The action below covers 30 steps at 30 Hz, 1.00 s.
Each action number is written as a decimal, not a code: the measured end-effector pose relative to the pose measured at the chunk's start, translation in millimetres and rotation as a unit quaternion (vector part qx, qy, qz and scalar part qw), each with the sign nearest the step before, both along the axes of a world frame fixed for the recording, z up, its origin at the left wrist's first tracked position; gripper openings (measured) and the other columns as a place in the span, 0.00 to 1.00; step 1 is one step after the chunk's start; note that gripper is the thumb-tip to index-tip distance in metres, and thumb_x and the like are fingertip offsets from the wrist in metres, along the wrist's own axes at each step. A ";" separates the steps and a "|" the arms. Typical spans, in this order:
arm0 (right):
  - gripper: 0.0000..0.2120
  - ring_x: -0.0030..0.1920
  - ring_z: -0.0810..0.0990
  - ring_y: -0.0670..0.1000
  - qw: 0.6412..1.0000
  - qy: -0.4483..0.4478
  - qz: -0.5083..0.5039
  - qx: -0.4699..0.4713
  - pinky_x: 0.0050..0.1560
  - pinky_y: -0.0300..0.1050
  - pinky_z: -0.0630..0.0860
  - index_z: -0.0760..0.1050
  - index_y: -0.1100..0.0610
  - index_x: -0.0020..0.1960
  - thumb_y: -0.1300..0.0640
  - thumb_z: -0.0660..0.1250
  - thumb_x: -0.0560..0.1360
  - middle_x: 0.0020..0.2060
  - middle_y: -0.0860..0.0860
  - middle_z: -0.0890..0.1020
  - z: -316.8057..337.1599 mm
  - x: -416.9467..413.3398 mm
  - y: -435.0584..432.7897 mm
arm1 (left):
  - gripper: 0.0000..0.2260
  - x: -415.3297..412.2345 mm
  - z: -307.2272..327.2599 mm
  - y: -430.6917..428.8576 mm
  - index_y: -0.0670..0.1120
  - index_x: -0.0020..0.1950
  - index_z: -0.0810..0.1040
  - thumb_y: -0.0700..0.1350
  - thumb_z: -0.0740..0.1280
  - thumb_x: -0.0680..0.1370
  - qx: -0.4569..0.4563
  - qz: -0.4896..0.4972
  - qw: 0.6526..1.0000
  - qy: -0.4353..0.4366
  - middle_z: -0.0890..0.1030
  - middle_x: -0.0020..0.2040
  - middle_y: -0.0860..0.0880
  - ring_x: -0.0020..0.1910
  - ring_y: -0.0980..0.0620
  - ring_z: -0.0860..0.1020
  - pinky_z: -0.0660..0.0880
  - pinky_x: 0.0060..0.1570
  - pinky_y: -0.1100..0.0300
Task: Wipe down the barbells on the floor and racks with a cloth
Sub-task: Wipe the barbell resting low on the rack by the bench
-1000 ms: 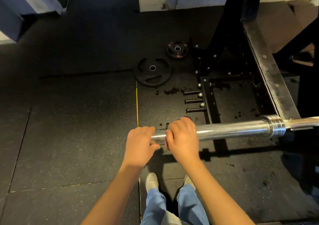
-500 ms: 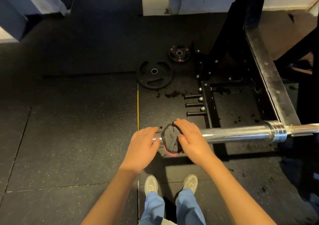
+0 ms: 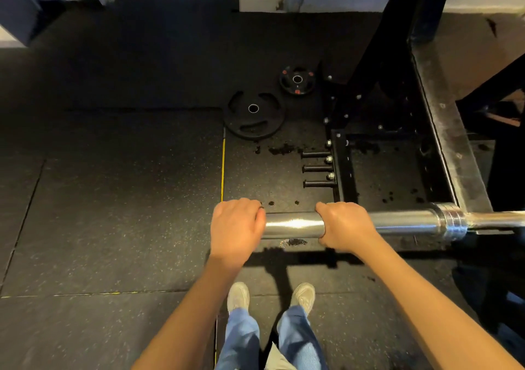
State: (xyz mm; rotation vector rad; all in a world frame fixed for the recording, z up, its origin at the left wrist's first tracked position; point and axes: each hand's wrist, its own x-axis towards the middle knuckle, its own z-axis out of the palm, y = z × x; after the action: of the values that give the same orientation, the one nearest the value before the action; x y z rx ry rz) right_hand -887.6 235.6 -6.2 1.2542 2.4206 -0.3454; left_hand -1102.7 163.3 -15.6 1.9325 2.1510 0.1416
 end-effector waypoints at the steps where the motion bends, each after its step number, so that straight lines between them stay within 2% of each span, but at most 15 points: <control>1: 0.20 0.46 0.79 0.50 0.999 -0.003 -0.003 -0.039 0.46 0.46 0.77 0.71 0.50 0.56 0.43 0.70 0.68 0.46 0.47 0.80 2.0 -1.3 6.7 | 0.16 -7.7 1.4 0.3 0.51 0.30 0.68 0.49 0.49 0.76 -0.007 0.019 1.000 0.014 0.72 0.27 0.53 0.31 0.51 0.73 0.68 0.38 0.53; 3: 0.23 0.46 0.79 0.51 0.995 -0.020 0.001 -0.100 0.47 0.48 0.78 0.71 0.50 0.57 0.43 0.71 0.67 0.47 0.48 0.80 3.9 -5.0 19.0 | 0.14 -0.4 2.1 4.6 0.51 0.31 0.67 0.47 0.53 0.77 0.008 0.038 0.997 0.060 0.70 0.29 0.53 0.31 0.50 0.71 0.63 0.36 0.54; 4: 0.23 0.46 0.79 0.51 0.993 -0.025 0.005 -0.117 0.47 0.49 0.79 0.71 0.50 0.57 0.43 0.71 0.66 0.47 0.48 0.80 4.4 -6.3 24.1 | 0.13 15.2 2.7 7.1 0.52 0.33 0.69 0.46 0.55 0.77 0.014 0.038 0.998 0.050 0.71 0.30 0.53 0.33 0.50 0.71 0.61 0.36 0.55; 8: 0.24 0.46 0.79 0.52 0.986 -0.033 0.006 -0.162 0.49 0.52 0.79 0.72 0.51 0.56 0.43 0.71 0.64 0.46 0.50 0.80 2.9 -6.6 34.7 | 0.10 66.6 -14.9 8.2 0.50 0.48 0.77 0.50 0.57 0.78 0.072 -0.049 0.996 -0.013 0.77 0.43 0.53 0.46 0.50 0.74 0.66 0.48 0.54; 9: 0.24 0.46 0.79 0.52 0.985 -0.031 0.012 -0.169 0.48 0.52 0.79 0.72 0.51 0.56 0.42 0.71 0.64 0.46 0.50 0.80 2.8 -6.3 36.6 | 0.10 56.9 -18.5 8.5 0.50 0.49 0.77 0.50 0.57 0.78 0.082 -0.063 0.995 -0.003 0.78 0.43 0.53 0.45 0.50 0.75 0.66 0.47 0.55; 11: 0.23 0.45 0.78 0.52 0.979 -0.028 0.020 -0.199 0.47 0.51 0.79 0.72 0.51 0.55 0.43 0.72 0.64 0.46 0.50 0.79 1.4 -5.3 41.4 | 0.10 23.6 -18.8 3.4 0.51 0.41 0.75 0.49 0.57 0.77 0.079 -0.054 0.995 0.023 0.75 0.37 0.53 0.40 0.49 0.75 0.63 0.41 0.55; 14: 0.22 0.45 0.78 0.52 0.963 -0.020 0.008 -0.269 0.47 0.51 0.78 0.72 0.54 0.53 0.45 0.72 0.64 0.46 0.51 0.78 -0.3 -4.4 52.1 | 0.11 -9.0 -14.8 0.8 0.53 0.32 0.67 0.46 0.57 0.75 0.062 0.040 0.996 0.054 0.68 0.31 0.54 0.33 0.48 0.73 0.56 0.38 0.55; 17: 0.21 0.47 0.78 0.53 0.940 -0.016 -0.009 -0.340 0.47 0.50 0.76 0.73 0.55 0.54 0.50 0.74 0.65 0.47 0.52 0.78 -1.4 -7.5 60.5 | 0.09 28.7 -13.9 9.8 0.49 0.32 0.71 0.42 0.63 0.73 0.077 0.089 0.990 0.073 0.71 0.31 0.50 0.33 0.46 0.71 0.56 0.38 0.54; 20: 0.20 0.48 0.77 0.51 0.917 -0.020 -0.029 -0.396 0.48 0.46 0.75 0.74 0.55 0.55 0.52 0.74 0.66 0.48 0.52 0.78 -2.7 -11.6 67.3 | 0.08 51.8 -24.1 10.1 0.47 0.40 0.77 0.45 0.61 0.77 0.152 0.003 0.988 0.006 0.75 0.36 0.49 0.39 0.46 0.72 0.66 0.43 0.52; 22: 0.21 0.49 0.77 0.51 0.912 -0.021 -0.028 -0.409 0.51 0.45 0.75 0.73 0.53 0.56 0.50 0.74 0.67 0.50 0.51 0.78 -1.3 -10.0 70.5 | 0.11 34.9 -25.5 14.2 0.48 0.39 0.77 0.46 0.58 0.78 0.144 -0.003 0.990 -0.007 0.75 0.35 0.50 0.37 0.46 0.73 0.65 0.40 0.53; 24: 0.24 0.53 0.76 0.53 0.945 -0.020 -0.011 -0.327 0.54 0.49 0.76 0.72 0.52 0.59 0.46 0.73 0.66 0.52 0.49 0.77 1.7 -5.6 61.8 | 0.14 20.7 -23.5 17.8 0.51 0.31 0.70 0.46 0.56 0.76 0.121 0.030 0.992 0.018 0.71 0.29 0.51 0.32 0.46 0.72 0.59 0.37 0.55; 26: 0.28 0.55 0.76 0.55 0.996 0.005 0.037 -0.086 0.57 0.51 0.73 0.72 0.53 0.61 0.47 0.74 0.64 0.53 0.51 0.77 -4.7 -4.7 31.1 | 0.14 19.6 -22.5 19.2 0.51 0.29 0.66 0.44 0.56 0.75 0.117 0.056 0.991 0.030 0.68 0.27 0.51 0.29 0.47 0.69 0.56 0.37 0.55; 27: 0.30 0.53 0.77 0.56 0.998 0.028 0.047 0.024 0.55 0.52 0.72 0.73 0.54 0.60 0.52 0.76 0.61 0.52 0.52 0.77 -10.9 -7.2 10.8 | 0.13 20.7 -22.5 20.7 0.50 0.29 0.66 0.43 0.56 0.74 0.124 0.061 0.989 0.045 0.67 0.27 0.51 0.29 0.47 0.66 0.55 0.36 0.55; 28: 0.31 0.49 0.78 0.57 0.993 0.063 0.036 0.088 0.52 0.53 0.73 0.75 0.56 0.58 0.57 0.78 0.56 0.48 0.53 0.78 -17.2 -11.5 -7.0 | 0.13 22.1 -21.2 22.7 0.50 0.29 0.66 0.43 0.57 0.74 0.115 0.065 0.989 0.059 0.65 0.27 0.51 0.29 0.48 0.64 0.55 0.35 0.55; 30: 0.28 0.39 0.78 0.57 0.981 0.121 0.017 0.151 0.43 0.51 0.75 0.77 0.59 0.50 0.64 0.78 0.50 0.39 0.54 0.79 -29.4 -17.8 -21.5 | 0.14 19.1 -17.0 28.5 0.50 0.26 0.65 0.46 0.54 0.72 0.052 0.051 0.995 0.074 0.63 0.25 0.54 0.27 0.50 0.62 0.56 0.32 0.56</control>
State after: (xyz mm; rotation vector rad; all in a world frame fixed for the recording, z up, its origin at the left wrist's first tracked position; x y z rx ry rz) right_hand -905.4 214.1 -35.6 1.3602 2.7812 -0.1288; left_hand -1083.5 191.8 -32.5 1.9448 2.3840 0.1367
